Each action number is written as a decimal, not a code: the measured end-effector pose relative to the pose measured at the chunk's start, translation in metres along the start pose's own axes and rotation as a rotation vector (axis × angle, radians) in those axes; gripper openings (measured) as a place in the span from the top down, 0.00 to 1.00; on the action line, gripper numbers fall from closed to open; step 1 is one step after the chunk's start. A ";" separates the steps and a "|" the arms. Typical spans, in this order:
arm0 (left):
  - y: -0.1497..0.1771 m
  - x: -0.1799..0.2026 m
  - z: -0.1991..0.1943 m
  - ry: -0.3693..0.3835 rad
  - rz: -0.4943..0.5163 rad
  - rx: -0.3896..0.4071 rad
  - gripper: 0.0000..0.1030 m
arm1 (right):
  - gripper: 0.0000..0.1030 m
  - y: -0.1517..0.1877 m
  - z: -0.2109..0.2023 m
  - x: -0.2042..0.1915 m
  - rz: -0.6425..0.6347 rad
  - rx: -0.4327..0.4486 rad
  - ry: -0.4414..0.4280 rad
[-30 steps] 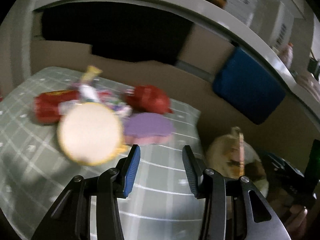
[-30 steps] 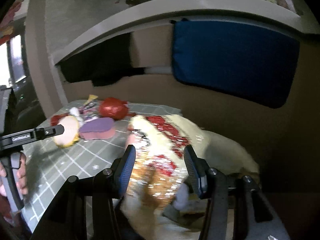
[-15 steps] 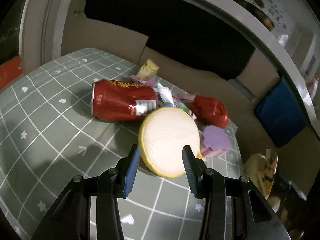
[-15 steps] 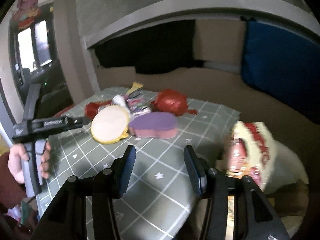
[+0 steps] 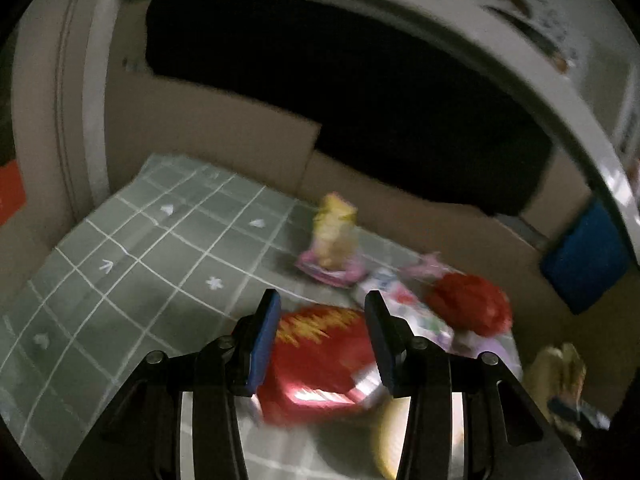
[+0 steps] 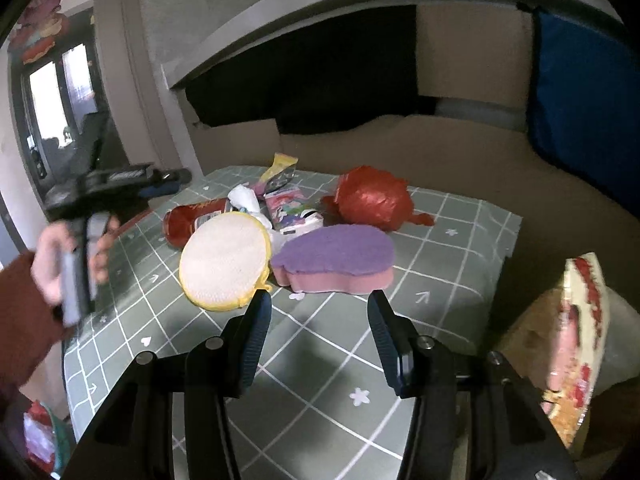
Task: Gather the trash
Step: 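Grasp the red can with the left tool, then grasp and lift the yellow chips packet with the right tool while the left tool holds the can, then carry both items over the bin and open the left tool to drop the red can, then open the right tool to drop the yellow chips packet into the bin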
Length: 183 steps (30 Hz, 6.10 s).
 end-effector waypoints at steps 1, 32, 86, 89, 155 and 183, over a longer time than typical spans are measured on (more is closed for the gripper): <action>0.000 -0.007 0.007 -0.009 -0.009 -0.019 0.56 | 0.54 0.002 0.003 0.000 -0.001 -0.010 0.000; 0.081 0.003 -0.109 0.086 -0.030 -0.040 0.52 | 0.54 -0.081 0.110 -0.060 -0.090 0.011 -0.045; 0.108 0.044 -0.080 0.272 -0.032 -0.338 0.51 | 0.86 -0.030 -0.009 -0.040 -0.030 -0.060 -0.111; 0.111 0.047 -0.074 0.253 -0.079 -0.346 0.49 | 0.86 -0.011 -0.018 -0.038 -0.017 -0.067 -0.105; 0.169 0.349 -0.034 0.344 0.243 -0.113 0.53 | 0.85 -0.026 -0.202 0.152 0.078 0.235 0.357; 0.170 0.348 -0.057 0.485 0.213 -0.172 0.49 | 0.82 -0.006 -0.171 0.174 0.135 0.173 0.362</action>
Point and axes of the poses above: each gripper's, at about its wrist camera, not at the fingertips, and z roughly the way its jaws point, x to its right, y to its underside, the point moved 4 cm from there along z, roughly the way its jaws point, and after that the axes turned 15 degrees about x, right-handed, at the moved point
